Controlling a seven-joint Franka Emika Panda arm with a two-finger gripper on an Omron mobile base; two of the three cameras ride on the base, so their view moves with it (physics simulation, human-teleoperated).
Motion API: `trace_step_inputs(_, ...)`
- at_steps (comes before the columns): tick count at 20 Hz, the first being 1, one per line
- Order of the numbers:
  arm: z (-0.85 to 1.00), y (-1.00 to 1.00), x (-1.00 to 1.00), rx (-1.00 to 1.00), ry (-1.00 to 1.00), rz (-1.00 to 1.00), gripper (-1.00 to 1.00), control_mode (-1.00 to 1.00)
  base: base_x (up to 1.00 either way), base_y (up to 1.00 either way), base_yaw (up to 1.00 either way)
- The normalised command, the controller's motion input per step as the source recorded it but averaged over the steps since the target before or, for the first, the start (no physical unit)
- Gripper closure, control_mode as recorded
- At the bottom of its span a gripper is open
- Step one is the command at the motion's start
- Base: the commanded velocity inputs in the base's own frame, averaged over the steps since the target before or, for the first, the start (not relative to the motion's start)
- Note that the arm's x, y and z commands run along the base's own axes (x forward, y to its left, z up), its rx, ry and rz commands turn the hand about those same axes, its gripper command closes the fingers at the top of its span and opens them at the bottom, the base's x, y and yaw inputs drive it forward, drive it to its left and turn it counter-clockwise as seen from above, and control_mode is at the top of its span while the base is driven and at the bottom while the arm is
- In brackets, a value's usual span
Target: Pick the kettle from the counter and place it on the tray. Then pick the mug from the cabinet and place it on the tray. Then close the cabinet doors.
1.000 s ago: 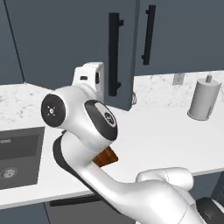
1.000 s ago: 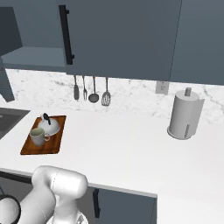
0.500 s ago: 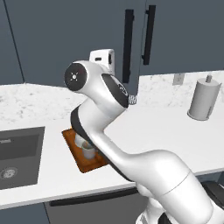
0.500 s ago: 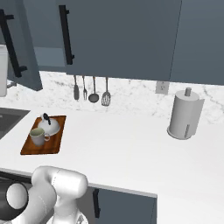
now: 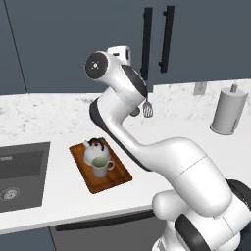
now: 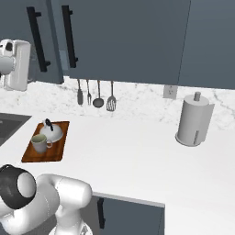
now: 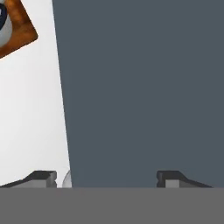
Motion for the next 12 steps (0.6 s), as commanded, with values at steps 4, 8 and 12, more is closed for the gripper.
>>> trace_step_inputs(4, -0.27, -0.23, 0.69, -0.01, -0.01, 0.06, -1.00, -1.00, 0.00, 0.00, 0.00)
trace_step_inputs(8, -0.14, -0.22, 0.55, 0.00, 0.00, 0.04, -1.00, -1.00, 0.00, 0.00, 0.00)
trace_step_inputs(12, -0.12, -0.26, 0.46, 0.00, 0.07, 0.03, -1.00, -1.00, 0.00, 0.00, 0.00)
